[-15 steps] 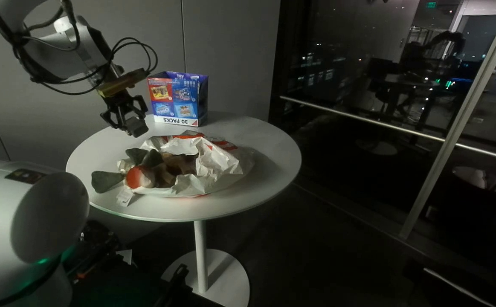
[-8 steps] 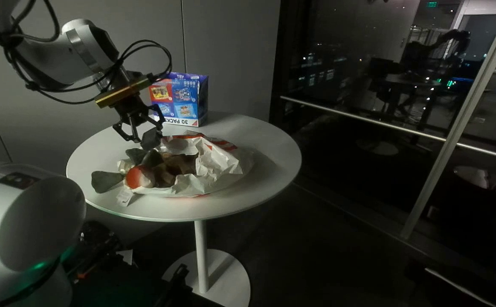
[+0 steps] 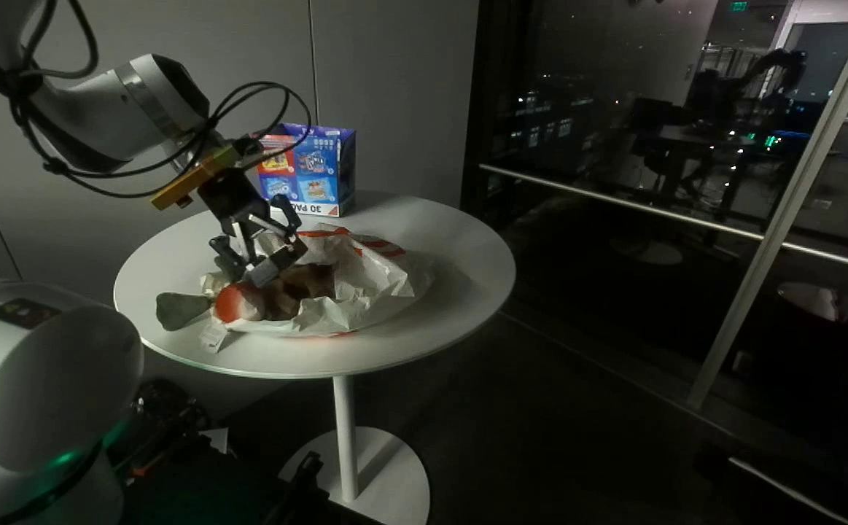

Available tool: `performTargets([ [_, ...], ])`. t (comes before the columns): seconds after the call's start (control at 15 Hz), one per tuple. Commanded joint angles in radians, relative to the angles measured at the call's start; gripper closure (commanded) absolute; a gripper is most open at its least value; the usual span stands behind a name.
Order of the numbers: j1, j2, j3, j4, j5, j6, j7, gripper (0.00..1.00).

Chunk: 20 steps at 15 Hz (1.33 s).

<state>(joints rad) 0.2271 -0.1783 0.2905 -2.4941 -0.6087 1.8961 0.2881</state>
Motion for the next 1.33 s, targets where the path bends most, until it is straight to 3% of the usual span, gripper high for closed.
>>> performTargets([
  [0.0,-0.017,0.136,0.012,0.081,-0.061,-0.152,0.147,0.64],
  [0.33,0.004,0.315,-0.025,0.213,-0.094,-0.377,0.306,0.64],
  [0.53,0.016,0.385,-0.046,0.279,-0.108,-0.393,0.331,0.64],
  [0.93,0.044,0.410,-0.045,0.322,-0.212,-0.167,0.345,0.64],
  [1.07,0.037,0.409,-0.047,0.328,-0.200,-0.063,0.315,0.64],
  [1.27,0.002,0.450,-0.061,0.374,-0.014,0.006,0.168,0.64],
])
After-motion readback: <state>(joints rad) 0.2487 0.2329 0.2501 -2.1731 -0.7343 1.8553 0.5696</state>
